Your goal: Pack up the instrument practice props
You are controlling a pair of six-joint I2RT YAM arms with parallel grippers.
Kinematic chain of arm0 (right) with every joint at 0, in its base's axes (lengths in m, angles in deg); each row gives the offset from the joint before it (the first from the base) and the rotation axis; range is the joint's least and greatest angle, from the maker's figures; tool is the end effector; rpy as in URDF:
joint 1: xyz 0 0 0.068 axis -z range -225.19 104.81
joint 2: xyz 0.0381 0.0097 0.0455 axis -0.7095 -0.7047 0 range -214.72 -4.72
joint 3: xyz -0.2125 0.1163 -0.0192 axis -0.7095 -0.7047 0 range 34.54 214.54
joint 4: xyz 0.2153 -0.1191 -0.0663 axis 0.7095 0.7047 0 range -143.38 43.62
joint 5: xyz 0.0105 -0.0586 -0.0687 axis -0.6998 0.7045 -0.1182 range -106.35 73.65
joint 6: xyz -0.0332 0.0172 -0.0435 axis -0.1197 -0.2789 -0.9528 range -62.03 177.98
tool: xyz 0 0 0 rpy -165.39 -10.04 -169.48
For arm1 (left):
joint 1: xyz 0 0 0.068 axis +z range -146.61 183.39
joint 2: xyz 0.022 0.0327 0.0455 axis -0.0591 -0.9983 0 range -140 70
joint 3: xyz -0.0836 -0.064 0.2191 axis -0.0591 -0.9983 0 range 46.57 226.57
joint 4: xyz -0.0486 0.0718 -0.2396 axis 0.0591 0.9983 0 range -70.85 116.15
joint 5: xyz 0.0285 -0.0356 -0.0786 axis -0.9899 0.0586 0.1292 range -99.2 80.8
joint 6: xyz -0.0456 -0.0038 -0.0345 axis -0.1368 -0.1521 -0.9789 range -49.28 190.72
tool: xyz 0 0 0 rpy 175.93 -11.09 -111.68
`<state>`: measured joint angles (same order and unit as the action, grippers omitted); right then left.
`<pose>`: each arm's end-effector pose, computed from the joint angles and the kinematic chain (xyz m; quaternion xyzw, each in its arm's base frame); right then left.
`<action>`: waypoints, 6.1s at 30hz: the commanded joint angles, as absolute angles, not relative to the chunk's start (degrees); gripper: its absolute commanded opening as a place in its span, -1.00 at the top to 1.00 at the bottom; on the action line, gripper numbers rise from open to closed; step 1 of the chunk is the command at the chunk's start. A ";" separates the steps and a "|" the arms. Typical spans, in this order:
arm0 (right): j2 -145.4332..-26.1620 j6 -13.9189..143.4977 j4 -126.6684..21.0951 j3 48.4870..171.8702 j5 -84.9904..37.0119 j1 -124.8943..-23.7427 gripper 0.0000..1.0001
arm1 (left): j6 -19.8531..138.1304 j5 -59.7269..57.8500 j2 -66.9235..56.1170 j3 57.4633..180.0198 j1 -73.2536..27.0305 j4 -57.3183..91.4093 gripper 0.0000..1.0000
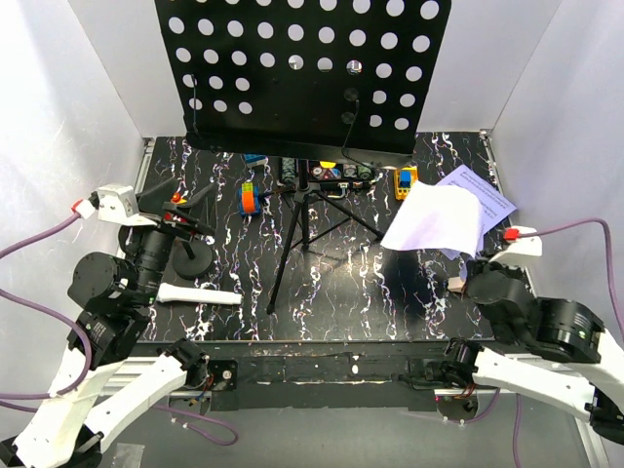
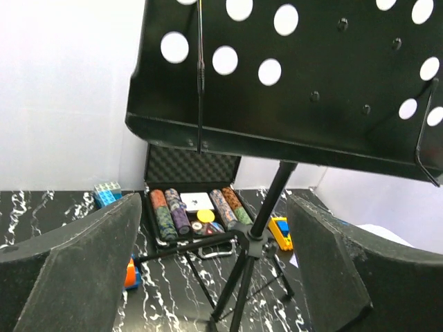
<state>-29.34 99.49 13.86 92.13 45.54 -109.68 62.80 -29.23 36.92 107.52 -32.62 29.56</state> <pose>0.0547 0.0316 0.3379 0.0844 0.7909 0.0466 0.6043 0.1004 -0.0557 0.4387 0.0054 0.5992 -0.2015 0.7748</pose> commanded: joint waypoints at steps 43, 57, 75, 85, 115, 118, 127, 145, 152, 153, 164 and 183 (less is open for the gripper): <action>-93.40 103.16 -21.48 103.45 -36.29 -28.67 0.97 | 49.10 -19.40 38.54 95.71 -32.56 34.53 -0.95; -93.23 101.92 -22.00 98.54 -38.50 -27.26 0.97 | 44.97 -17.46 40.29 90.87 -32.56 32.42 -0.95; -93.84 93.13 -17.62 95.36 -25.59 -24.27 0.97 | 43.12 -15.88 42.32 87.44 -32.56 32.86 -0.96; -95.24 92.96 -19.02 92.29 -21.80 -24.19 0.97 | 43.82 -16.58 44.07 87.09 -32.56 34.53 -0.96; -52.72 90.77 -43.27 77.18 -23.38 -54.93 0.00 | 49.27 -9.57 37.40 86.66 -32.47 24.90 -0.96; -51.13 86.47 -44.15 76.91 -21.72 -62.30 0.00 | 51.64 -6.04 34.86 84.98 -32.56 14.96 -0.96; -52.88 82.23 -50.30 76.64 -14.50 -77.79 -0.01 | 61.39 -5.50 21.41 82.96 -32.56 -8.08 -0.82; -53.76 93.92 -67.87 70.40 -15.91 -81.84 0.03 | 66.68 -12.36 -5.14 92.27 -32.56 -33.40 -0.20; -59.20 96.73 -71.22 73.48 -15.91 -82.02 0.02 | 66.32 -10.00 -8.57 96.05 -32.65 -35.52 0.00; -59.99 97.08 -71.83 73.65 -15.91 -82.02 0.01 | 66.50 -9.90 -9.18 96.40 -32.56 -35.69 0.06; -64.57 100.77 -75.44 76.82 -16.70 -83.42 -0.08 | 68.61 -9.47 -10.07 95.44 -32.56 -36.92 0.62; -79.59 106.75 -79.47 87.72 -18.28 -86.24 -0.56 | 67.73 -5.86 -7.08 92.63 -32.65 -34.38 1.00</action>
